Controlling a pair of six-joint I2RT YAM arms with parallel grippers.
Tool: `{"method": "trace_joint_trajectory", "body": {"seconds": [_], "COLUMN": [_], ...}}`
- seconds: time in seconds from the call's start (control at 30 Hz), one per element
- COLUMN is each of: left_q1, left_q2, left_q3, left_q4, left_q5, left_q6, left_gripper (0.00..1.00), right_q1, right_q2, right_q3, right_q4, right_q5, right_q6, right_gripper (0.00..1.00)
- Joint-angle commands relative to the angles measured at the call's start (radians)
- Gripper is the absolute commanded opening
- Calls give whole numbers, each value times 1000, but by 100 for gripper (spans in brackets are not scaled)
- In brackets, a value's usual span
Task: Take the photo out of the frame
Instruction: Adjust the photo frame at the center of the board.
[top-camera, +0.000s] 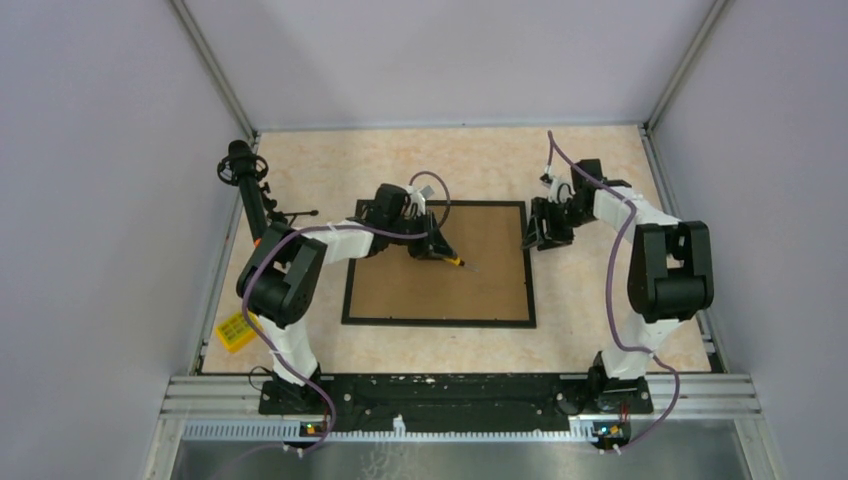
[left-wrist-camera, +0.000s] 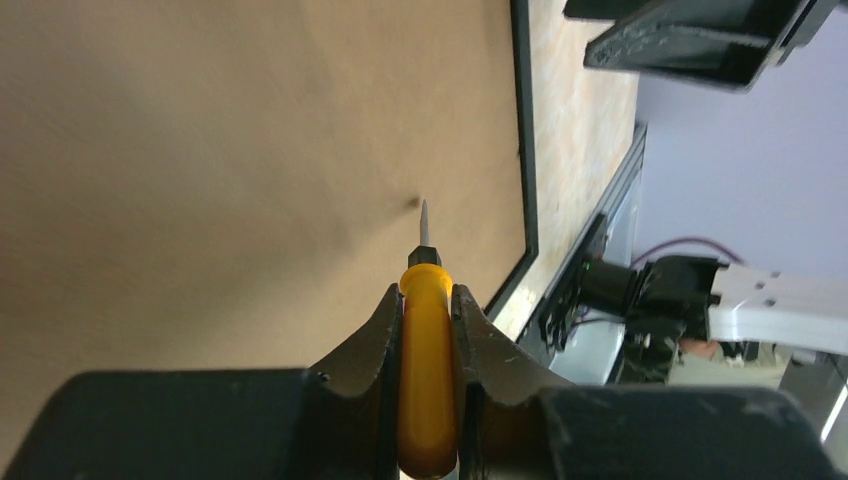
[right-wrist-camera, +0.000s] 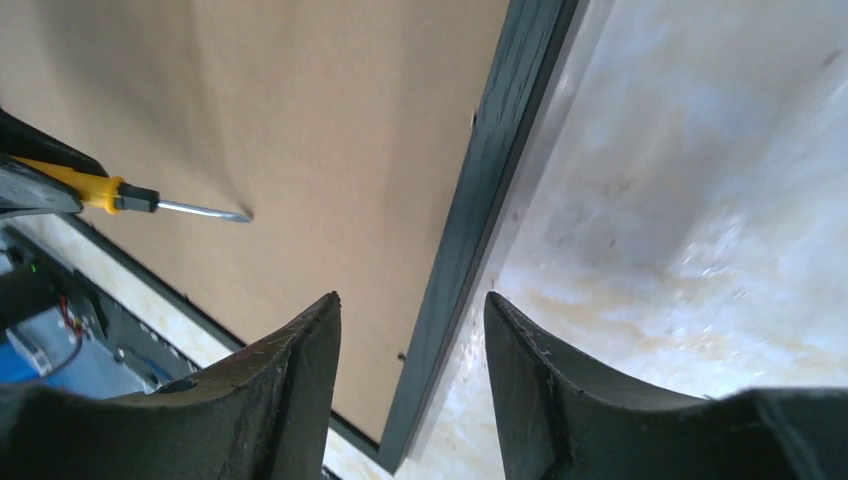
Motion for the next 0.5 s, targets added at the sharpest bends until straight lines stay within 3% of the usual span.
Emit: {"method": "trace_joint_trajectory", "body": {"seconds": [0.0,0.27,0.47], "left_q1": [-80,6,125], "left_q2": [-92,-157,-259], "left_q3": [-73,-13,106], "left_q4": [180,104,-77], "left_q5": [31,81,5], "left_q6": [-43,5,109], "left_gripper": [0,0,0], "right_q1": [-8,9,212], "right_q2": [-49,-306,-466], "right_q3": [-107,-162,-196], "right_q4": [-43,-78,-72], "right_q5": [-82,-74,-19], "right_q6": [-144,-405,-545], "right_gripper": [53,62,64]}}
